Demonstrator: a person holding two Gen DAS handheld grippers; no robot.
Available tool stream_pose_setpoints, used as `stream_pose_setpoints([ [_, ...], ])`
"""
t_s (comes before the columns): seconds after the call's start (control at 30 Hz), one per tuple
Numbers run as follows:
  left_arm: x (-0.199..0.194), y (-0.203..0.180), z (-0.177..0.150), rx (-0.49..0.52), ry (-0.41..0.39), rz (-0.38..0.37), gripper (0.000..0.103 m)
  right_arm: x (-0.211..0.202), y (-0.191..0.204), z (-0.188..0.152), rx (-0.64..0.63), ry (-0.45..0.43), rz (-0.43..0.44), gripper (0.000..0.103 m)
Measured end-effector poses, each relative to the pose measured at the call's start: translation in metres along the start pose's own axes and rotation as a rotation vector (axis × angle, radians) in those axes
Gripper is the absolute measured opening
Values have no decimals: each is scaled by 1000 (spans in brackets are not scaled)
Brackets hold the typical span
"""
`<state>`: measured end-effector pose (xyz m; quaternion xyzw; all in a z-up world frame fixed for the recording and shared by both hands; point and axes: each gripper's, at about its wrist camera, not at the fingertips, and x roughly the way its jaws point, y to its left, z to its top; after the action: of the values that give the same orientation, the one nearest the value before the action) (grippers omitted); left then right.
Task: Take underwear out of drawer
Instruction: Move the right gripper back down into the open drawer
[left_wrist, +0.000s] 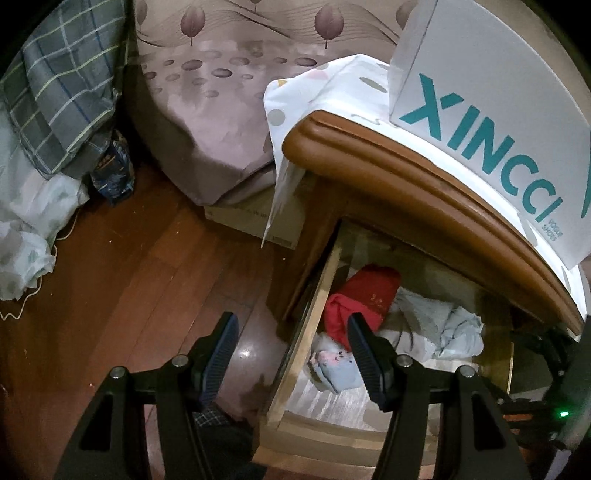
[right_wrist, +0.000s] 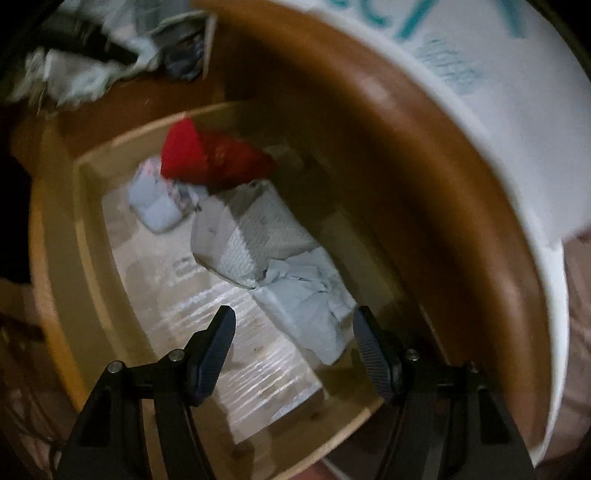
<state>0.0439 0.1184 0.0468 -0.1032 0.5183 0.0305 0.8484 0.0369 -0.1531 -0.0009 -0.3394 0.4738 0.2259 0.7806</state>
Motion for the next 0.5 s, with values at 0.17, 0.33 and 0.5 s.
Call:
stream_pose_setpoints([
  [0.17, 3, -4, 0, 19, 15, 3, 63, 32, 10, -3, -97, 11, -32, 64],
  [0.33, 4, -7, -1, 34, 20, -2, 63, 57, 16, -7, -181, 23, -75, 67],
  [0.5, 8, -8, 0, 47, 30, 9, 63, 71, 23, -8, -243, 13, -65, 71],
])
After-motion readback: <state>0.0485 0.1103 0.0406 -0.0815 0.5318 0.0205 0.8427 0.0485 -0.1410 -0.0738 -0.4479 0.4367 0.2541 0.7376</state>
